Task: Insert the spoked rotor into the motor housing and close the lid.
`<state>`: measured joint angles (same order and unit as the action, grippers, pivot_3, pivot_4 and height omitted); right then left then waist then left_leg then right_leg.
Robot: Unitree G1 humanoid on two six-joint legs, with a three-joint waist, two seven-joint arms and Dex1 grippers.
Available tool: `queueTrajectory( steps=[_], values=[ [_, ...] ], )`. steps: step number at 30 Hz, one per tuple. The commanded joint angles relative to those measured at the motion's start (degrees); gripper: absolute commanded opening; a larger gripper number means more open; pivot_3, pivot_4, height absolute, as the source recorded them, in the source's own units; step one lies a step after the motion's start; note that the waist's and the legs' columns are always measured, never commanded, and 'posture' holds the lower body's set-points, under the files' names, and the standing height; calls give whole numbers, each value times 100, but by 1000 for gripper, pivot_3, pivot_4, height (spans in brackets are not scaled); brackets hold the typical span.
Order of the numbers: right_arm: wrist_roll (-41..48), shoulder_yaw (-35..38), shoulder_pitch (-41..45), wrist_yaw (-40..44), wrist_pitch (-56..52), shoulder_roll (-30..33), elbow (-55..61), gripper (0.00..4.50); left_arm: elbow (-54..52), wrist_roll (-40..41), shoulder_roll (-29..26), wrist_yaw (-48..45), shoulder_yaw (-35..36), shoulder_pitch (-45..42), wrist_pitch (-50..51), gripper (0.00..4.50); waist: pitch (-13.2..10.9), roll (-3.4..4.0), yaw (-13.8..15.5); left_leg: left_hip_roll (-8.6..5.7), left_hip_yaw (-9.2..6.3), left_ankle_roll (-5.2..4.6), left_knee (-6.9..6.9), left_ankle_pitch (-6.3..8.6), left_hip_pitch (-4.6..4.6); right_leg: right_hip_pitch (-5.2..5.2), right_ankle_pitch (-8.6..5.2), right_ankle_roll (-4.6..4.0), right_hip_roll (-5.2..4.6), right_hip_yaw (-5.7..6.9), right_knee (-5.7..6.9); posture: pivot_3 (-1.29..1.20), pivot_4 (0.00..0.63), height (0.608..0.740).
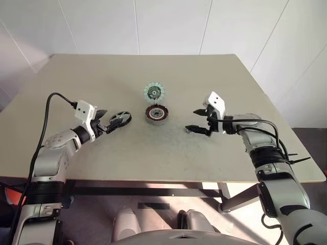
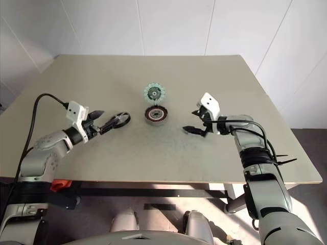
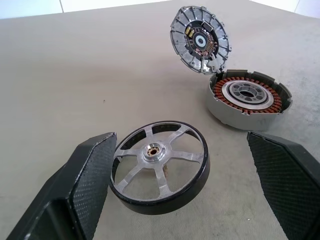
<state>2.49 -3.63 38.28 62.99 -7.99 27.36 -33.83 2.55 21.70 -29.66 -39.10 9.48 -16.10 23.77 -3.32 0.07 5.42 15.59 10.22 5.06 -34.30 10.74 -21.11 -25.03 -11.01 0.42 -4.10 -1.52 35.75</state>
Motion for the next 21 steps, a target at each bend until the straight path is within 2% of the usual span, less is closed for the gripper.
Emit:
queueTrajectory(
  steps=[1, 11, 21],
  values=[
    [139, 7, 63, -59, -89, 2, 347, 4500, -106, 30, -41, -12, 46, -158, -58, 4411, 0, 0, 0, 0, 0, 0, 0, 0, 0, 0, 0, 0, 0, 0, 0, 0, 0, 740],
    [150, -57, -96, 34, -286, 36, 600, 4500, -152, 32, -46, 0, 64, -112, -42, 4411, 0, 0, 1, -2, -2, 1, 0, -1, 0, 1, 0, 0, -6, 1, 0, 0, 0, 740],
    [74, -162, 158, -335, -206, -301, 454, 4500, -129, 5, 4, 40, 22, -137, -65, 4411, 0, 0, -11, -2, -4, 4, 0, -3, 3, 1, 0, 0, -7, 1, 3, 0, 0, 740]
  ],
)
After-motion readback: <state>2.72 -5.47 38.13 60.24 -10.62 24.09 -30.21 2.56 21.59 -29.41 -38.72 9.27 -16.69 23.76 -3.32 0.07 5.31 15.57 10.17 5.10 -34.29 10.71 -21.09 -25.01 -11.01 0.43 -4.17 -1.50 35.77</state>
